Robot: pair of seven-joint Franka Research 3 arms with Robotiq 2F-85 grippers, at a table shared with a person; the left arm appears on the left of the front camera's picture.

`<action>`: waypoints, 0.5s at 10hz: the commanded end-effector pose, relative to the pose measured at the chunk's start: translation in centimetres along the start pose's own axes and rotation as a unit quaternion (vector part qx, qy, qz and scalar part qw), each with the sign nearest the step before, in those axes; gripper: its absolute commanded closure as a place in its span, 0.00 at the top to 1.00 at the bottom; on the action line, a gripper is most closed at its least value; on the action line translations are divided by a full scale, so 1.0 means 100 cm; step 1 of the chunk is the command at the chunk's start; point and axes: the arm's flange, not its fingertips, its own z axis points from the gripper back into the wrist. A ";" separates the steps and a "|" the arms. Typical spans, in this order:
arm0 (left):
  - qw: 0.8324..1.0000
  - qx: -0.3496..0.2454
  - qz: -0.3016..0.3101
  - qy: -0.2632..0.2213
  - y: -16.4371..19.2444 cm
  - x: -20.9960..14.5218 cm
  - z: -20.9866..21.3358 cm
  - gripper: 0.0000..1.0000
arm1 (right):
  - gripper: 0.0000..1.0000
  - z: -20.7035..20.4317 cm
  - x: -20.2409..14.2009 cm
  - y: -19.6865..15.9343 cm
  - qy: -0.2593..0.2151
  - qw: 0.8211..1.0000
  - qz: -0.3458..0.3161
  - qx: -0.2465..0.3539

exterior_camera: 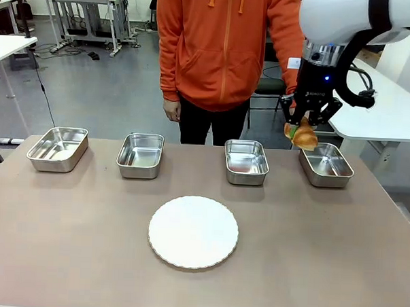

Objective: Place the bread in the container.
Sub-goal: Place the Butter Roll into the Airtight Container indicated by the human.

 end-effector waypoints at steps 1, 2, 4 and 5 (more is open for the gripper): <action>1.000 -0.003 -0.007 -0.008 -0.001 0.001 0.000 1.00 | 0.29 -0.003 0.004 -0.004 0.000 1.000 -0.004 0.001; 1.000 -0.003 -0.007 -0.008 -0.001 0.001 0.000 1.00 | 0.29 0.003 0.023 -0.039 -0.035 0.999 -0.008 0.016; 1.000 -0.003 -0.007 -0.008 -0.001 0.001 0.000 1.00 | 0.29 -0.001 0.042 -0.099 -0.056 0.998 -0.005 0.030; 1.000 -0.003 -0.007 -0.008 -0.001 0.001 0.000 1.00 | 0.29 -0.009 0.054 -0.119 -0.068 0.997 -0.010 0.025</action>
